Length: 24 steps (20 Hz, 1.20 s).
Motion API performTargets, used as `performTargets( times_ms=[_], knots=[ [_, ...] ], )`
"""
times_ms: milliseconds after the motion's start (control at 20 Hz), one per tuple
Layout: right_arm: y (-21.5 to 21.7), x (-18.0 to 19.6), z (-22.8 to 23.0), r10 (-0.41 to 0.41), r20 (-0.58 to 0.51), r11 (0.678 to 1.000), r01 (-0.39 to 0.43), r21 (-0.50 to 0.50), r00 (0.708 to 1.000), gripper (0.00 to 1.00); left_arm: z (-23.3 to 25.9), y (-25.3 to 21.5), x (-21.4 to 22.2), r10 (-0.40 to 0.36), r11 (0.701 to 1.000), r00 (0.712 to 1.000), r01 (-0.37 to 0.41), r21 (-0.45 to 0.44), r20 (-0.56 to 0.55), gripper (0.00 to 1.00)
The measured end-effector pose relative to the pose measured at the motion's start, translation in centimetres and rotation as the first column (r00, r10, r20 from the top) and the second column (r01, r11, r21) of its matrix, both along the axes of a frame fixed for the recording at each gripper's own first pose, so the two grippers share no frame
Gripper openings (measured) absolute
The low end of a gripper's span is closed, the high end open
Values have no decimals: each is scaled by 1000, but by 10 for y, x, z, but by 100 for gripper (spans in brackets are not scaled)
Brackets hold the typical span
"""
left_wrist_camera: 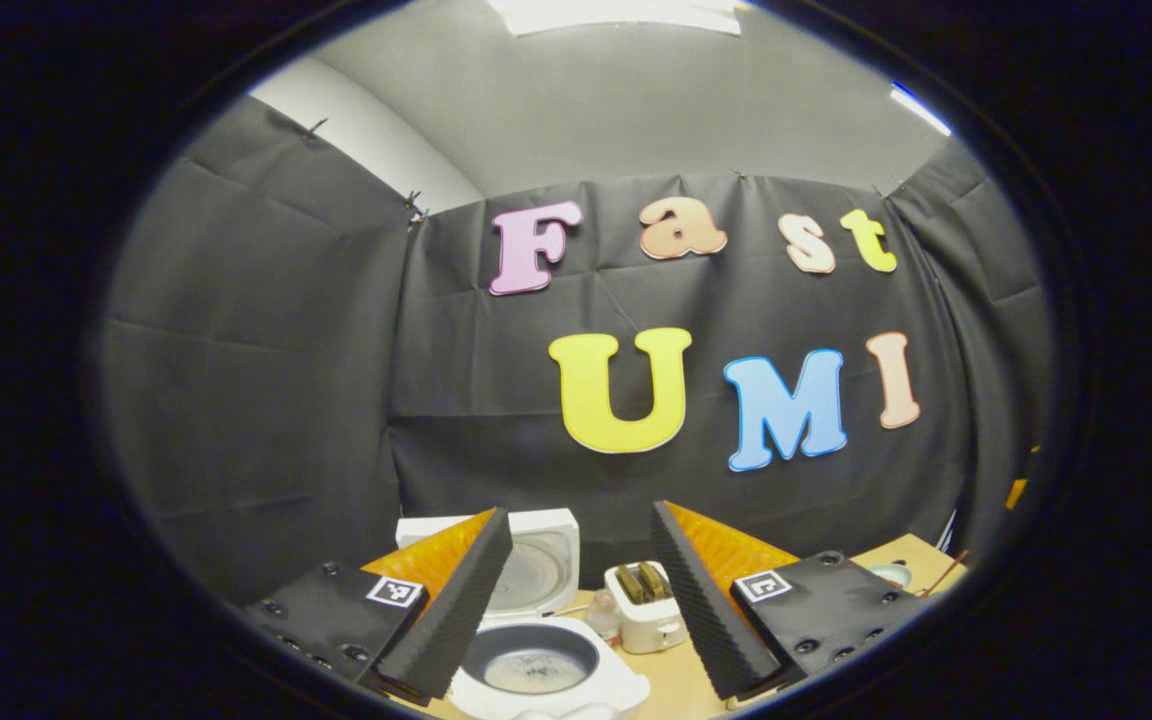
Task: Close the left gripper, press the button to open the rice cooker; take a wooden spoon from the chopstick holder with the right hand, scoop a spoonful of rice and pour it into the rice cooker, then put the wooden spoon back into the chopstick holder.
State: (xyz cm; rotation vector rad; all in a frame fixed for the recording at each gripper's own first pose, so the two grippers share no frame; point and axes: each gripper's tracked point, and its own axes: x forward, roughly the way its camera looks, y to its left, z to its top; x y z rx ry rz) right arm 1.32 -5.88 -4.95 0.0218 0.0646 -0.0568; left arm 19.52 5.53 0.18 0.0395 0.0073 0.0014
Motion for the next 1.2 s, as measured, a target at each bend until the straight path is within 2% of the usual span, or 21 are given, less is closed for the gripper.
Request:
performTargets(
  times_ms=[200, 400, 550, 700, 800, 850, 950, 1000, 1200],
  knots=[
    [-5, 9, -7, -14, -42, 1000, 14, -24, 999, 100, 5, 27, 68, 52, 999, 998, -52, 3, -19, 98],
    [-4, 22, -11, -16, -62, 1000, 15, -9, 998, 98, -19, 67, 138, 138, 988, 985, -143, -48, -105, 98],
    [-2, 30, -20, -4, -87, 1000, 3, -4, 996, 97, -44, 91, 180, 193, 978, 965, -204, -45, -176, 97],
    [0, 35, -27, 6, -118, 1000, -7, -7, 993, 98, -78, 107, 214, 216, 972, 945, -232, -36, -248, 93],
    [4, 37, -33, 25, -126, 1000, -25, -2, 992, 98, -106, 110, 236, 216, 971, 923, -238, -31, -318, 96],
    [6, 37, -34, 31, -125, 1000, -32, 0, 992, 98, -122, 110, 242, 206, 971, 910, -237, -42, -361, 93],
    [7, 35, -37, 36, -131, 999, -35, 10, 991, 98, -145, 109, 246, 216, 963, 875, -263, -51, -434, 96],
    [6, 34, -37, 43, -128, 999, -41, 22, 991, 98, -144, 110, 252, 220, 967, 881, -254, -28, -418, 96],
    [4, 32, -37, 64, -121, 997, -59, 45, 991, 98, -147, 104, 242, 229, 967, 854, -253, 11, -467, 96]
  ],
)
